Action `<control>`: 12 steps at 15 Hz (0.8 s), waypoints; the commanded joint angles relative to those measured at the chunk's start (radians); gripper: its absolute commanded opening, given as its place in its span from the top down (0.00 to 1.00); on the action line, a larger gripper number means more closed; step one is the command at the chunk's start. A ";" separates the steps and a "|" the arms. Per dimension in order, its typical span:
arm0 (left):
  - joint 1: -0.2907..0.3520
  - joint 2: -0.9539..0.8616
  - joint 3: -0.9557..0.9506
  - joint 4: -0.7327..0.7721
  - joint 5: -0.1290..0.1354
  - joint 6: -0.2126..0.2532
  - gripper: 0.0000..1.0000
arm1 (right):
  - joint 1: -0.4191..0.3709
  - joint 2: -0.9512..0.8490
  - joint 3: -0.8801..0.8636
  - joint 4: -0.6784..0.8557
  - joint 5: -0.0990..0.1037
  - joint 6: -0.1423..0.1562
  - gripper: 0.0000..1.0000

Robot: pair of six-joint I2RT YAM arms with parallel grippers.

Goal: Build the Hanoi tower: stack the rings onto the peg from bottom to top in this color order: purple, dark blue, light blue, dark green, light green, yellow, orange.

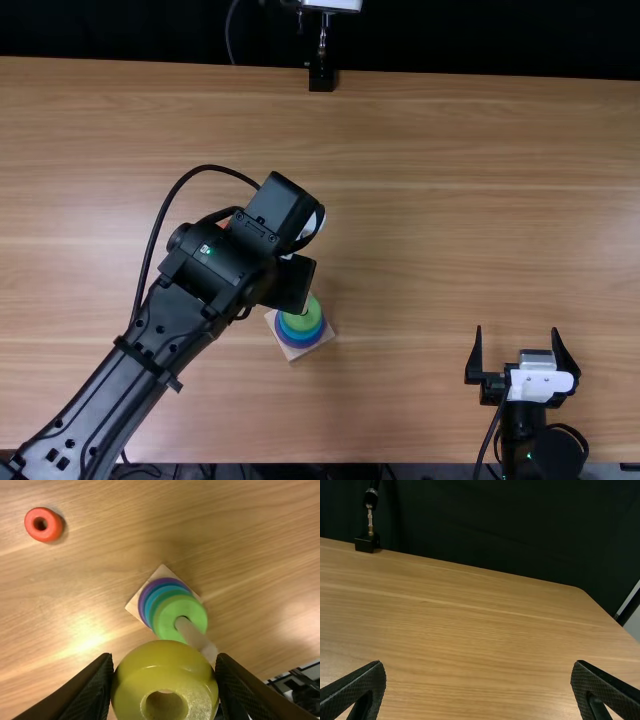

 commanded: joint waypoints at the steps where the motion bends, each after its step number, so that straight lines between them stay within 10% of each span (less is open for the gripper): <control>1: -0.018 0.022 0.035 -0.001 -0.004 -0.033 1.00 | -0.010 -0.012 -0.017 -0.008 0.012 -0.003 0.00; 12: -0.071 0.092 0.049 0.014 -0.004 -0.059 1.00 | -0.010 -0.012 -0.017 -0.008 0.012 -0.003 0.00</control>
